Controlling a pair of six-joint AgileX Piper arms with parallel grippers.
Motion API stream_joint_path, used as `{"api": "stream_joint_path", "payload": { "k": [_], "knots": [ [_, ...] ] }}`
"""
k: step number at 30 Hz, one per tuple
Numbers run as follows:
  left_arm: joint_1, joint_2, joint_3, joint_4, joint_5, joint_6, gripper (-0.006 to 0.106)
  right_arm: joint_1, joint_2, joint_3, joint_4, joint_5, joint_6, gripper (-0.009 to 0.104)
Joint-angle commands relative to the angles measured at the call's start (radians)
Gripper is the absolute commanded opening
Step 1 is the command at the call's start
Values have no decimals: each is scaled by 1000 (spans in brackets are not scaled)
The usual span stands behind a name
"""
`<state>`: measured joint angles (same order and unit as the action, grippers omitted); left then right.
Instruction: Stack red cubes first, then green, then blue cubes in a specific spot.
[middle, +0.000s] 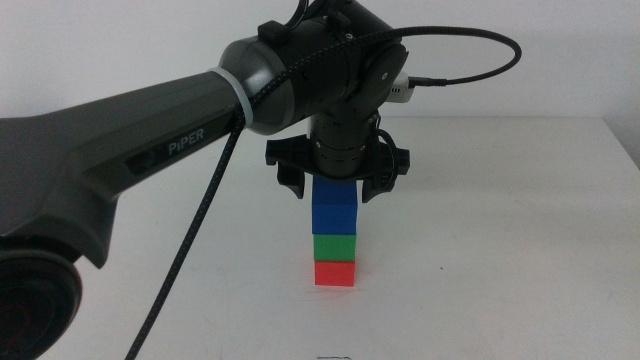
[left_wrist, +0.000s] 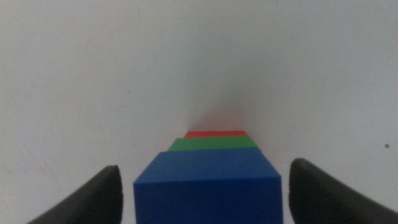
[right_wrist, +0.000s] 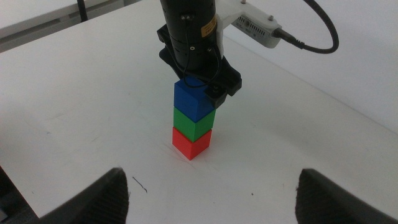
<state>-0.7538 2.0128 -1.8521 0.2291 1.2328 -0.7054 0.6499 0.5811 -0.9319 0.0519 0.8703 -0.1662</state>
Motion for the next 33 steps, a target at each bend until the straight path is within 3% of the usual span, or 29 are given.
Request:
{"api": "stream_joint_path", "payload": {
  "k": [1,16,23,28,33],
  "knots": [
    [0,-61,-31,20,40,18,93,-6,4,-23,-10,-71,-11,94],
    [0,-379,-31,-4,63,200,94,-6,4,-23,-10,-71,-11,94],
    [0,-551,-27,33,87,456,94,-6,4,-23,-10,-71,-11,94],
    [4,-646,-23,91,87,513,94,-6,4,-23,-10,-71,-11,94],
    [151,-772,66,33,81,526,94,-6,3,-23,-14,-70,-11,94]
  ]
}}
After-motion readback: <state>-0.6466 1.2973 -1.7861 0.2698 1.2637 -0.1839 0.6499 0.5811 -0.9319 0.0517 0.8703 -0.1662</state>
